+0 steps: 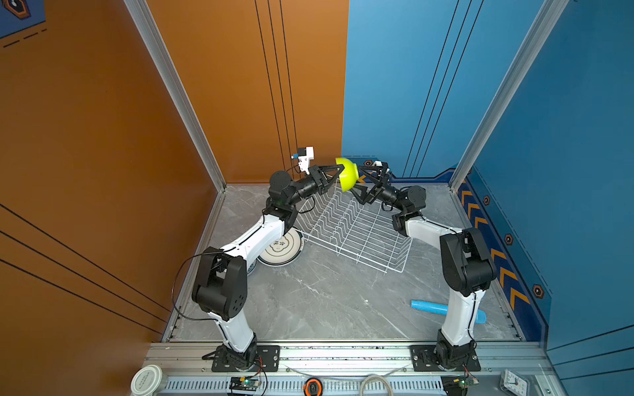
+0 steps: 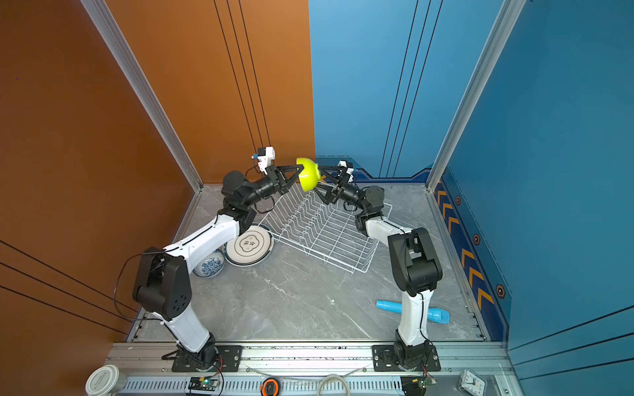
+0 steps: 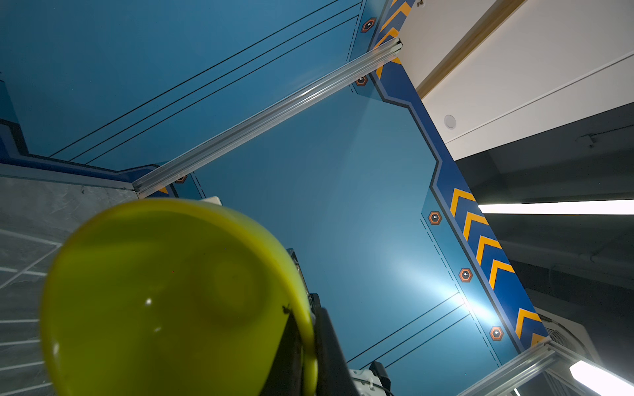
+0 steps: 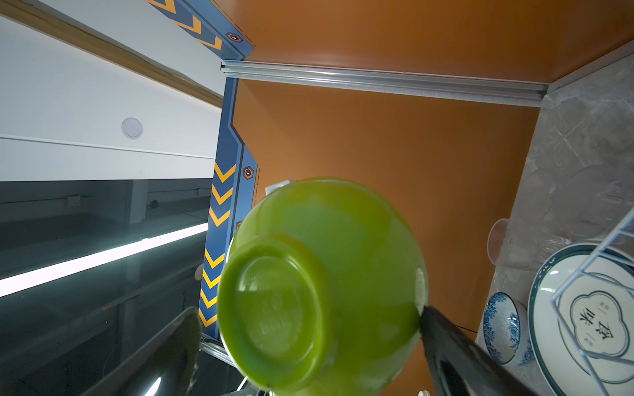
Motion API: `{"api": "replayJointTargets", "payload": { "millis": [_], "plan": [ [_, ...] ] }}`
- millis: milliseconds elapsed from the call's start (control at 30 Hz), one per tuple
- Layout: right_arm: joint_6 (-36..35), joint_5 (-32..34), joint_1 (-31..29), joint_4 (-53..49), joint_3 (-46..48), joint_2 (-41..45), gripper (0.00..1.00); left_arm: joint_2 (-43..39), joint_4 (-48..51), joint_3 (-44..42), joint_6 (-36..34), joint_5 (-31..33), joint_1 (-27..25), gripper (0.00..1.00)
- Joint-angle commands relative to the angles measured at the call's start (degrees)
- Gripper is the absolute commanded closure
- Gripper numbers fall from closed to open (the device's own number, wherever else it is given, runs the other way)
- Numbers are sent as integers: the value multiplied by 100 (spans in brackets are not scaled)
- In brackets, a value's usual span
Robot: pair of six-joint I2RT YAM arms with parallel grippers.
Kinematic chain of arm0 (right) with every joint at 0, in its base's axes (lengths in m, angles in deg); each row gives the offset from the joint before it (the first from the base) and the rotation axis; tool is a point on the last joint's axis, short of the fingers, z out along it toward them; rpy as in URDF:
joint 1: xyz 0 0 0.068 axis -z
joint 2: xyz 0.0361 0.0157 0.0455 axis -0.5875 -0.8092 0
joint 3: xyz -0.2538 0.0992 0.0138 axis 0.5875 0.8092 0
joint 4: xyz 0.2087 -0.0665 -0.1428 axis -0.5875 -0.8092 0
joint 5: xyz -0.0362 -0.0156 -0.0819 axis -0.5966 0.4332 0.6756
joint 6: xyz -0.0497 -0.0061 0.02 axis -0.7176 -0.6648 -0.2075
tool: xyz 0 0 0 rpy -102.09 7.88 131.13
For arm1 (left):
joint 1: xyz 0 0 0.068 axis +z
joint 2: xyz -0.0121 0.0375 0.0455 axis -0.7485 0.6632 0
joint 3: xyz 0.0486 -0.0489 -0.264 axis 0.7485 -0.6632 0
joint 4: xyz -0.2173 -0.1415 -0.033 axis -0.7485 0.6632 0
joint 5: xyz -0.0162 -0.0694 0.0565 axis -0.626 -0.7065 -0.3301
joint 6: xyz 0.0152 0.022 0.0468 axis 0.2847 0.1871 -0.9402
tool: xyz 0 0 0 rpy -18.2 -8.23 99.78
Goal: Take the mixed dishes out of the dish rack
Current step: 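Close the left gripper on the green bowl and open the right gripper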
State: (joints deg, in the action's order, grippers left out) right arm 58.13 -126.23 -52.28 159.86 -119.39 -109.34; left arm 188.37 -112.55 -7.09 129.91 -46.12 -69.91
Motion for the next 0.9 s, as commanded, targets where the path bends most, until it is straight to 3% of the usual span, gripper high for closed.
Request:
{"api": "replayJointTargets", "payload": {
  "millis": [0, 400, 667, 767, 867],
  "plan": [
    [-323, -70, -8, -79, 41, 85, 0, -147, -78, -81, -85, -4, 0, 100],
    [-1148, 19, 20, -1011, 139, 481, 0, -302, -55, -256, -150, 104, 1, 100],
    [-1928, 41, 55, -1964, 301, 923, 0, -570, 733, -392, -817, 377, 70, 100],
    [-2790, 67, 65, -3116, 302, 1225, 0, -835, 1740, -312, -1484, 533, 93, 100],
    [-4508, 398, 25, -5374, 103, 1670, 0, -1228, 3313, -142, -2558, 854, 130, 100]
  ]
}}
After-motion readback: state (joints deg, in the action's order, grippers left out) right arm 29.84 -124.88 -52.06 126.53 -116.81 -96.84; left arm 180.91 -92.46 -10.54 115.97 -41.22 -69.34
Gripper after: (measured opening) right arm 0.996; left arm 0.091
